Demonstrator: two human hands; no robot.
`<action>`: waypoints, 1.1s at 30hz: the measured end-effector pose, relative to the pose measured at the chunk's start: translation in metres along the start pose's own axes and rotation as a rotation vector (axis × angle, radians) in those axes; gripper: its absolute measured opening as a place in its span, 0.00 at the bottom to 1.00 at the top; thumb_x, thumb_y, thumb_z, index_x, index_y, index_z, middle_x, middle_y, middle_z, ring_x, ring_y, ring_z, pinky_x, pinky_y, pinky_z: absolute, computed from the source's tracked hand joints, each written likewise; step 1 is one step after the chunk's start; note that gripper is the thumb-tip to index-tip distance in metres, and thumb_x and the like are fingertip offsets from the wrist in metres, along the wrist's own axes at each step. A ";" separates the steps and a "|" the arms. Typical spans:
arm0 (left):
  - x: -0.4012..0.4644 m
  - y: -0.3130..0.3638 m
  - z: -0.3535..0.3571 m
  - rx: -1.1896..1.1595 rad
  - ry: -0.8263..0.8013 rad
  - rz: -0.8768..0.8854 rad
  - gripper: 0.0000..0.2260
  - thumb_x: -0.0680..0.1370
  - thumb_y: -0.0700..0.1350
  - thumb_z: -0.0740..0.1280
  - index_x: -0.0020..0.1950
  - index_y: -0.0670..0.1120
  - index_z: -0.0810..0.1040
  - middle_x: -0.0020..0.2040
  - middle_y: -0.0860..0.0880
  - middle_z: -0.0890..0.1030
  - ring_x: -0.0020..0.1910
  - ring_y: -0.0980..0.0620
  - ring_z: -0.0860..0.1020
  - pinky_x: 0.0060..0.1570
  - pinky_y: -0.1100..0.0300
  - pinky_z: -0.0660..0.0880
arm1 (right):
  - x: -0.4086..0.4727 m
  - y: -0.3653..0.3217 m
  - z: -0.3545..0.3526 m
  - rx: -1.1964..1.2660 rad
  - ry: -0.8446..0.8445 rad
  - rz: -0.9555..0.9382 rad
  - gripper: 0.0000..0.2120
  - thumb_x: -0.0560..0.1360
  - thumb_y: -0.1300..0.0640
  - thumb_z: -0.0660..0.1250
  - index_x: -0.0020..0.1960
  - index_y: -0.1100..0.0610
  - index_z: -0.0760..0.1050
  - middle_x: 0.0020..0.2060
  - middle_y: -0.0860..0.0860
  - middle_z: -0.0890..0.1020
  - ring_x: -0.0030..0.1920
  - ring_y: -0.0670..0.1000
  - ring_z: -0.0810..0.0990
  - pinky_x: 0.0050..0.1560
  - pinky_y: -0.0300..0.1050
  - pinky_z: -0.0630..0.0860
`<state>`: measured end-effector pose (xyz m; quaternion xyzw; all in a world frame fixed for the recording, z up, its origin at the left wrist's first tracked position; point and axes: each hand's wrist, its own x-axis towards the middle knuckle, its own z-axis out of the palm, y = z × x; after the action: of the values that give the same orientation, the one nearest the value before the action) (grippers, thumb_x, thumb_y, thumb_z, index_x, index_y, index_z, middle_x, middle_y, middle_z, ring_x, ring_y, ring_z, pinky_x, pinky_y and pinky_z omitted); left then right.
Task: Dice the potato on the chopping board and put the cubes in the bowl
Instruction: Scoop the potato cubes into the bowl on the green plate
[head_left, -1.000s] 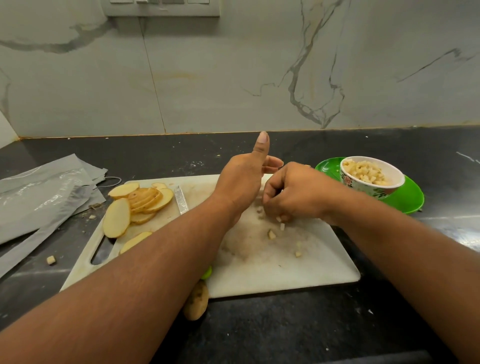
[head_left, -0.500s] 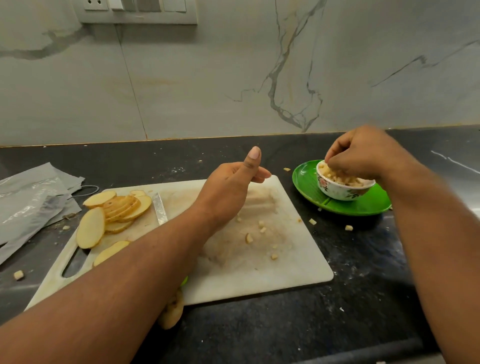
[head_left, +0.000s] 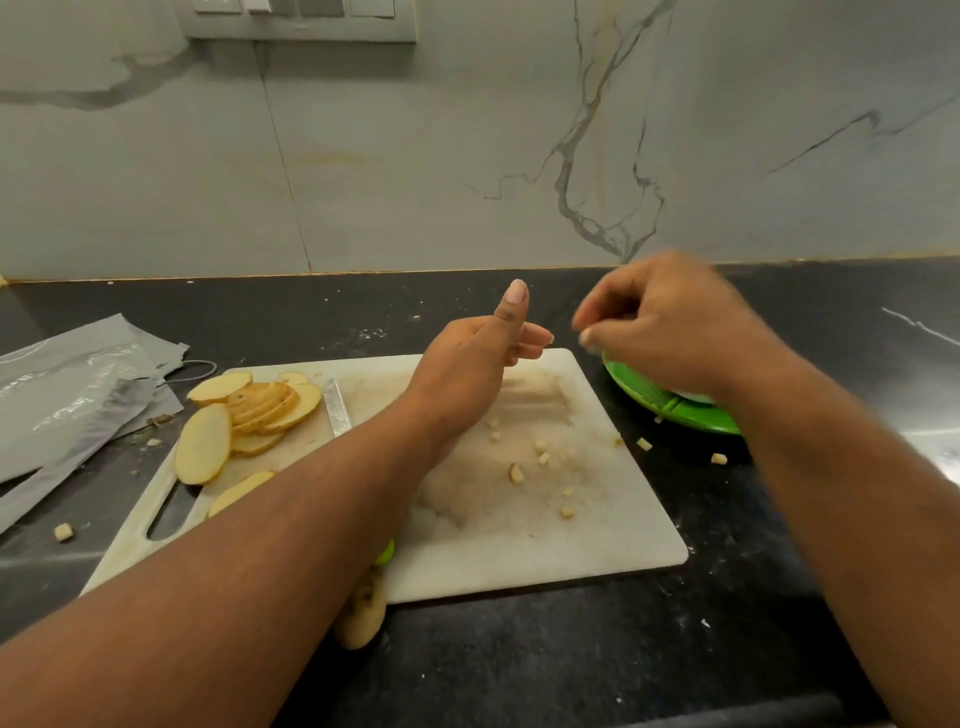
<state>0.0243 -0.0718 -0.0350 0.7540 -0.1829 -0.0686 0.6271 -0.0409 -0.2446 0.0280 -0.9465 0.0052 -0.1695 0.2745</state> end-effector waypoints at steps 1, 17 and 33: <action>0.002 -0.001 -0.001 -0.035 0.003 -0.017 0.29 0.81 0.70 0.54 0.48 0.52 0.88 0.48 0.53 0.88 0.56 0.54 0.83 0.68 0.48 0.74 | -0.003 -0.009 0.010 -0.050 -0.096 -0.032 0.06 0.72 0.58 0.71 0.42 0.47 0.84 0.33 0.40 0.82 0.37 0.39 0.80 0.37 0.33 0.72; 0.006 0.002 -0.007 -0.273 0.079 -0.163 0.28 0.81 0.67 0.61 0.47 0.45 0.87 0.50 0.46 0.88 0.58 0.46 0.84 0.67 0.49 0.76 | -0.009 -0.025 0.060 -0.115 -0.635 -0.412 0.05 0.75 0.52 0.73 0.50 0.48 0.82 0.45 0.43 0.82 0.46 0.45 0.80 0.49 0.46 0.78; 0.004 0.003 -0.006 -0.203 0.074 -0.144 0.27 0.82 0.67 0.58 0.50 0.48 0.87 0.49 0.50 0.88 0.56 0.52 0.83 0.68 0.52 0.73 | -0.005 -0.008 0.036 -0.051 -0.700 -0.286 0.12 0.70 0.48 0.78 0.52 0.42 0.81 0.44 0.42 0.82 0.46 0.44 0.80 0.51 0.48 0.80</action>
<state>0.0296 -0.0679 -0.0301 0.7000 -0.0973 -0.1036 0.6999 -0.0350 -0.2190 0.0019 -0.9448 -0.2169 0.1275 0.2096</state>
